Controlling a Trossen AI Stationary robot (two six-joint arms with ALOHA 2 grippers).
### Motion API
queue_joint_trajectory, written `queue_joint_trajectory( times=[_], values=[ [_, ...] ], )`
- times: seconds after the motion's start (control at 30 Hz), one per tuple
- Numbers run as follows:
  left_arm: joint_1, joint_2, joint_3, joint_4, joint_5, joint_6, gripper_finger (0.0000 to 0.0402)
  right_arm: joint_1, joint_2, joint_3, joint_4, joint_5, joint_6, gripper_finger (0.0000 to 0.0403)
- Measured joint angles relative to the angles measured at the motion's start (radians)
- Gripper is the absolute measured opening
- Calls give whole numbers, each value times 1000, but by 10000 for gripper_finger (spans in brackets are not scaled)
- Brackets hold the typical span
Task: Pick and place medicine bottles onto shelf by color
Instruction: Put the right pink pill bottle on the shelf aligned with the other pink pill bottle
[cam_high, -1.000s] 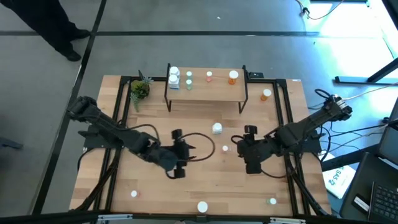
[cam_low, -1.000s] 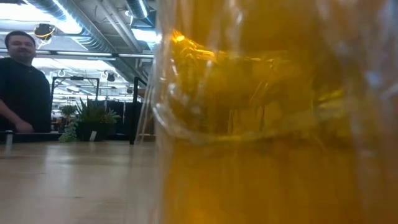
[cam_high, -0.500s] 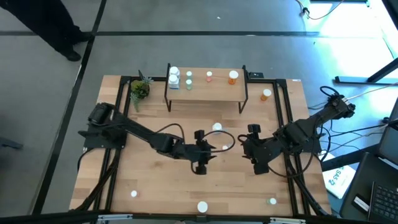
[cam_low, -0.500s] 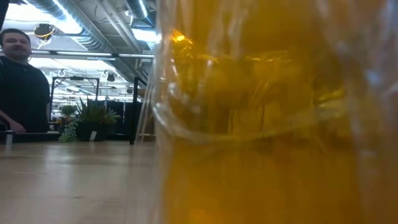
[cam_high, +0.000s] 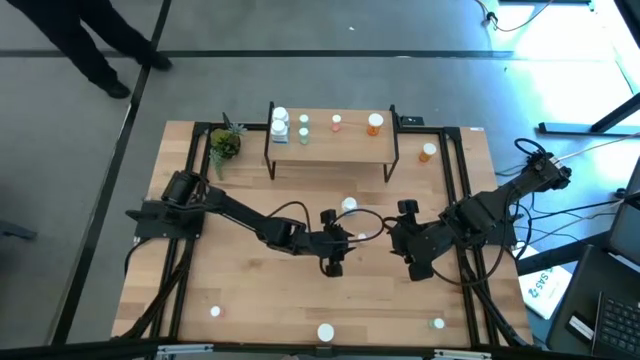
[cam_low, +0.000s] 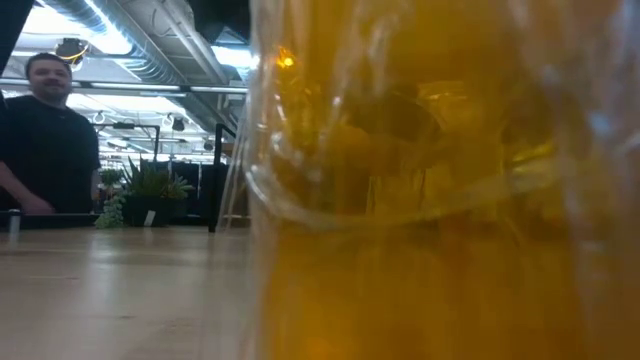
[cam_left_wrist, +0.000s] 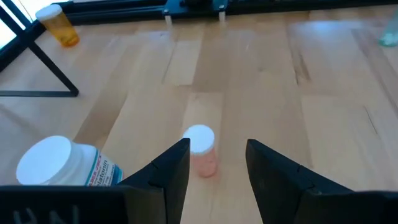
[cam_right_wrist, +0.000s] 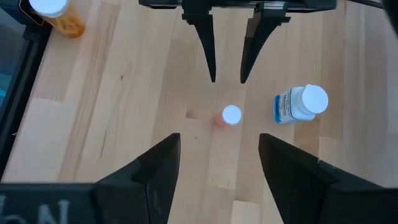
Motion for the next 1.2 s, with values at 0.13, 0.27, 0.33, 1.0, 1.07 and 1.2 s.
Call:
queue_joint_trajectory(
  times=[0.13, 0.27, 0.33, 1.0, 1.07, 1.2],
  values=[
    [0, 0, 0, 1, 0, -1, 150, 0, 0, 0, 3, 0, -3, 220],
    [0, 0, 0, 1, -1, -1, 150, 0, 0, 0, 8, 0, -2, 220],
    [0, 0, 0, 1, -1, -2, 150, 0, 0, 0, 8, 0, -4, 220],
    [16, 0, 0, 8, 82, -103, 194, 0, 0, 0, 8, 0, -4, 220],
    [27, 0, 0, 8, 81, -103, 218, 0, 1, 0, 8, 0, -2, 220],
    [44, 6, 1, 11, 80, -101, 264, 0, 1, 0, 8, 0, -3, 220]
  ],
)
